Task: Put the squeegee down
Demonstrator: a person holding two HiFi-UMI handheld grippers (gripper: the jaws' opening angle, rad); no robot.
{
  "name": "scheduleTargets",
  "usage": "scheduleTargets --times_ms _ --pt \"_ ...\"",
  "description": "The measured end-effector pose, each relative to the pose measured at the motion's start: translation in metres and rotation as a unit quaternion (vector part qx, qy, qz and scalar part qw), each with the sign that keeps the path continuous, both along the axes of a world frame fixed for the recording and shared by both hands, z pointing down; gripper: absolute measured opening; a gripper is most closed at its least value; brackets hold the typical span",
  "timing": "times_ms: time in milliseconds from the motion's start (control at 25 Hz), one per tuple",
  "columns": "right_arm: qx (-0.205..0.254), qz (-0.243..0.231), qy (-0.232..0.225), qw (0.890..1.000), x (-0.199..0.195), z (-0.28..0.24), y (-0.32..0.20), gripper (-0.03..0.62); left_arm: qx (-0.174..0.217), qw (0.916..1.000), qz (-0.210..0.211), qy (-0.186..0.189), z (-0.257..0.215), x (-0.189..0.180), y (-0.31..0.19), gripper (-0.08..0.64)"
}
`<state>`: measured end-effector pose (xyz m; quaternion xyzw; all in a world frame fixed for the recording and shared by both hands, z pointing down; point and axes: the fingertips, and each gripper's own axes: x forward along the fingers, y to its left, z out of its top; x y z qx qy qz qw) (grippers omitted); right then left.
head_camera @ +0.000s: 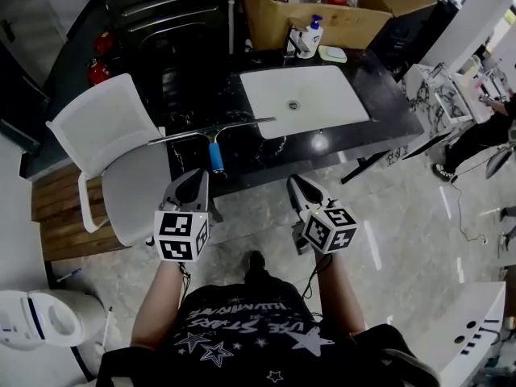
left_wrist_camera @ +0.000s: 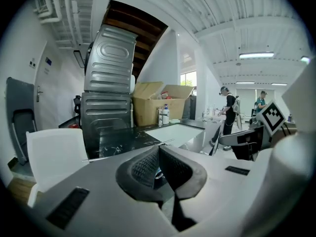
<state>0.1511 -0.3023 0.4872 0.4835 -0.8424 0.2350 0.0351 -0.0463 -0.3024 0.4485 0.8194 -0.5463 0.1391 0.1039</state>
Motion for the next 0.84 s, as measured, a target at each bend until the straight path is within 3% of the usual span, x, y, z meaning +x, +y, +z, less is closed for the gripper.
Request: scheduleTargets --times_ms 160,360,840 --pt "-0.001 0.013 0.003 1.000 -0.017 0.000 0.029 0.055 -0.011 0.9984 0.053 0.016 0.007 -0.010 0.029 0.020" --pt "0.007 0.025 0.013 1.000 -0.040 -0.006 0.063 0.055 -0.019 0.9967 0.079 0.001 0.015 -0.030 0.061 0.020" --pt "0.001 0.052 0.029 0.998 -0.103 0.000 0.156 0.055 -0.048 0.9913 0.120 0.025 0.032 -0.086 0.144 0.020"
